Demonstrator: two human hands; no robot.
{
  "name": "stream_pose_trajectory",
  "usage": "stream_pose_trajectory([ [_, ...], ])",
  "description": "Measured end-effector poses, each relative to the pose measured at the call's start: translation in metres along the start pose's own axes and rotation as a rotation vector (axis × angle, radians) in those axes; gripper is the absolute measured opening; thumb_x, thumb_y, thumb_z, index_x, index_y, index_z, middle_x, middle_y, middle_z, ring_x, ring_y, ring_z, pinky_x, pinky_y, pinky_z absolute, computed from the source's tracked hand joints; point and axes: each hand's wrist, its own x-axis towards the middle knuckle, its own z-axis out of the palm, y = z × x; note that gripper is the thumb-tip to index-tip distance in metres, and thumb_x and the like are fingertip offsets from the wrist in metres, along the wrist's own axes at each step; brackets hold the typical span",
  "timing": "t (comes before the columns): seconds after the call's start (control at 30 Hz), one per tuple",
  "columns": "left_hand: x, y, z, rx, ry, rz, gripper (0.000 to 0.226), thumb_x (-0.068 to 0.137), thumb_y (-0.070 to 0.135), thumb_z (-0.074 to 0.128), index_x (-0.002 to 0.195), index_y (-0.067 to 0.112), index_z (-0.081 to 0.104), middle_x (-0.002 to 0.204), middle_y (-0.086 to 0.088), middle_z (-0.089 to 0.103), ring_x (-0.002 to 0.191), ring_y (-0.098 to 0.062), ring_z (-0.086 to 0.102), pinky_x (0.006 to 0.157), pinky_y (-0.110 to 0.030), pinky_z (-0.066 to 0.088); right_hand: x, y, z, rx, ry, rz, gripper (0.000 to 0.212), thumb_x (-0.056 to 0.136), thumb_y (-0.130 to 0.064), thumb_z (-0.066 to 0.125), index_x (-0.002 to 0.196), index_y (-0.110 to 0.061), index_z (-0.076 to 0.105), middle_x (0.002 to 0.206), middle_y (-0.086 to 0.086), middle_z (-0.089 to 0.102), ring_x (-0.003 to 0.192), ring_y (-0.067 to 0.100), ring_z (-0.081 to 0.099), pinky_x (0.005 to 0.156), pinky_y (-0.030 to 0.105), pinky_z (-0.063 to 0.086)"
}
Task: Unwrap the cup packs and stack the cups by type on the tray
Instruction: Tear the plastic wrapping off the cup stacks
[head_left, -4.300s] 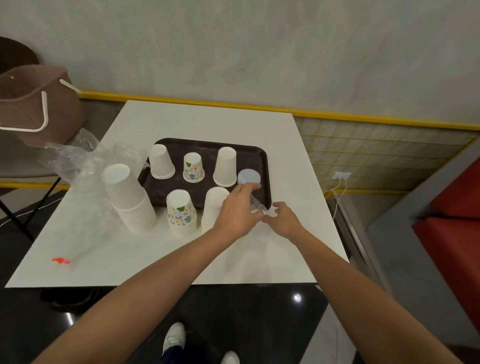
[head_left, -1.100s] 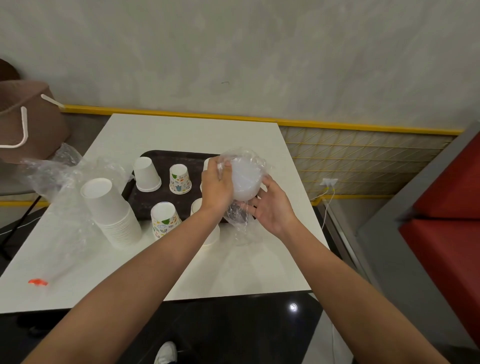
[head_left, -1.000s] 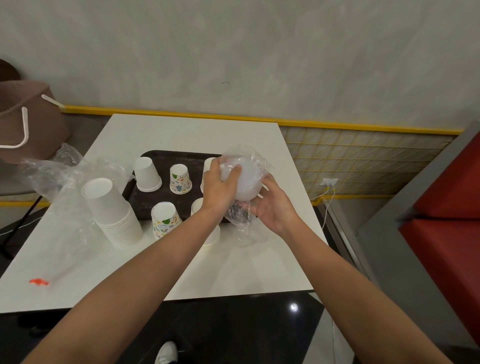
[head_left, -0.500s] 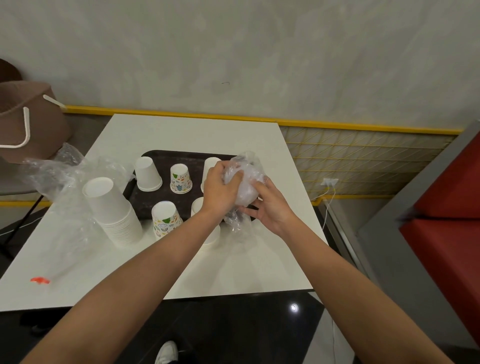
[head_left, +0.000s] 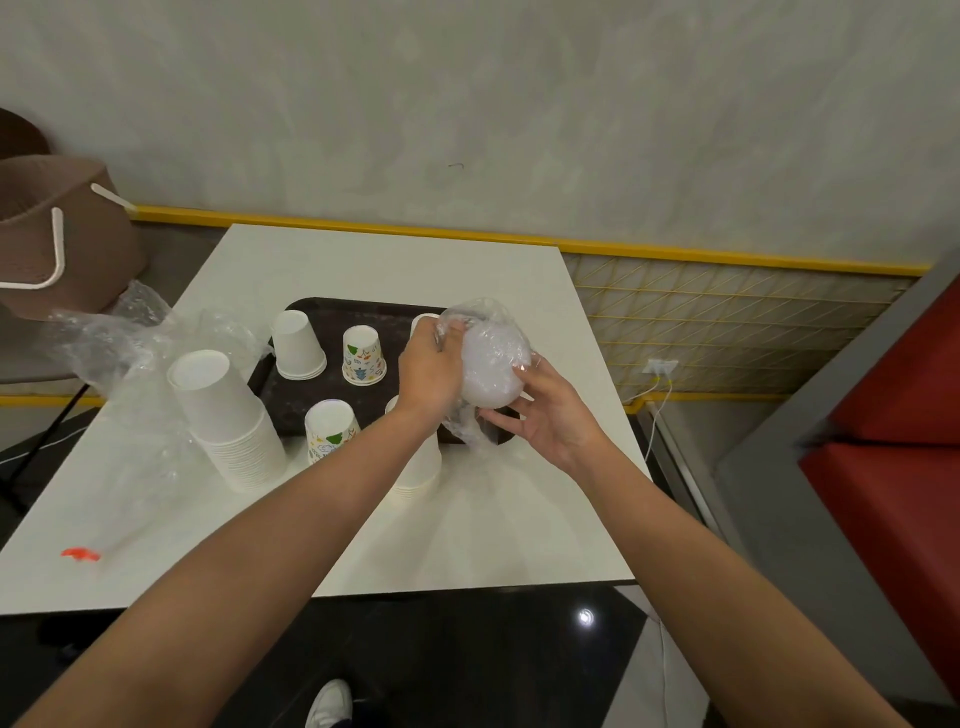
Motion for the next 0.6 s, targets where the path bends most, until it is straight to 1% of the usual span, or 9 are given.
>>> stream_pose_trajectory([
  [0.07, 0.001, 0.001, 0.000, 0.027, 0.011, -0.004, 0.020, 0.100, 0.031, 0.041, 0.098, 0.012, 0.046, 0.081, 0.006, 0.049, 0.075, -0.008, 0.049, 0.065, -0.024, 0.043, 0.000, -0.001, -0.002, 0.000, 0.017, 0.002, 0.033, 0.089, -0.019, 0.058, 0.122, -0.019, 0.053, 0.115, 0.004, 0.060, 0.100, 0.023, 0.064, 0.090, 0.045, 0.054],
  [0.1, 0.001, 0.001, 0.000, 0.043, 0.024, -0.006, 0.020, 0.100, 0.030, 0.040, 0.097, 0.011, 0.044, 0.079, 0.007, 0.047, 0.071, -0.006, 0.047, 0.062, -0.023, 0.040, 0.000, -0.001, -0.002, -0.005, 0.022, 0.007, 0.032, 0.090, -0.020, 0.057, 0.122, -0.019, 0.053, 0.115, 0.004, 0.060, 0.100, 0.023, 0.063, 0.090, 0.045, 0.054],
  [0.17, 0.000, 0.002, 0.000, 0.084, 0.054, -0.004, 0.018, 0.101, 0.028, 0.039, 0.096, 0.011, 0.041, 0.077, 0.006, 0.044, 0.068, -0.006, 0.043, 0.062, -0.024, 0.037, 0.000, -0.002, -0.001, -0.023, 0.027, 0.019, 0.035, 0.088, -0.022, 0.060, 0.122, -0.019, 0.053, 0.115, 0.003, 0.060, 0.101, 0.023, 0.063, 0.090, 0.044, 0.053],
  [0.27, 0.001, 0.002, -0.003, 0.163, 0.074, 0.011, 0.017, 0.101, 0.025, 0.038, 0.095, 0.009, 0.038, 0.085, -0.004, 0.049, 0.077, -0.016, 0.047, 0.067, -0.028, 0.036, 0.001, -0.001, 0.002, -0.050, 0.028, 0.024, 0.050, 0.076, -0.025, 0.067, 0.124, -0.020, 0.054, 0.115, 0.002, 0.060, 0.104, 0.024, 0.062, 0.093, 0.046, 0.051],
  [0.37, 0.002, 0.003, -0.006, 0.270, 0.084, 0.041, 0.014, 0.101, 0.022, 0.037, 0.096, 0.009, 0.036, 0.088, -0.009, 0.051, 0.079, -0.022, 0.050, 0.065, -0.031, 0.036, 0.000, 0.000, 0.001, -0.051, 0.021, 0.022, 0.056, 0.072, -0.025, 0.067, 0.127, -0.021, 0.053, 0.119, 0.003, 0.059, 0.106, 0.025, 0.061, 0.094, 0.047, 0.051],
  [0.5, 0.002, 0.003, -0.005, 0.416, 0.097, 0.051, 0.020, 0.101, 0.024, 0.038, 0.105, 0.004, 0.041, 0.086, -0.009, 0.054, 0.079, -0.026, 0.053, 0.066, -0.035, 0.038, 0.000, 0.000, 0.004, -0.003, -0.006, 0.016, 0.049, 0.073, -0.023, 0.066, 0.121, -0.027, 0.054, 0.123, 0.004, 0.055, 0.110, 0.028, 0.060, 0.090, 0.047, 0.053],
  [0.57, 0.000, 0.005, -0.004, 0.431, 0.070, 0.059, 0.021, 0.101, 0.026, 0.038, 0.104, 0.005, 0.041, 0.084, -0.009, 0.054, 0.078, -0.027, 0.053, 0.065, -0.035, 0.037, 0.001, 0.000, 0.007, 0.021, 0.013, 0.015, 0.046, 0.074, -0.021, 0.063, 0.118, -0.028, 0.054, 0.122, 0.005, 0.055, 0.106, 0.028, 0.060, 0.089, 0.048, 0.053],
  [0.6, -0.002, 0.005, -0.004, 0.406, 0.047, 0.079, 0.024, 0.100, 0.028, 0.039, 0.105, 0.005, 0.043, 0.084, -0.008, 0.054, 0.079, -0.026, 0.055, 0.065, -0.035, 0.040, 0.002, 0.001, 0.008, 0.030, 0.027, 0.010, 0.044, 0.075, -0.019, 0.062, 0.118, -0.028, 0.053, 0.121, 0.005, 0.055, 0.103, 0.028, 0.061, 0.087, 0.048, 0.054],
])
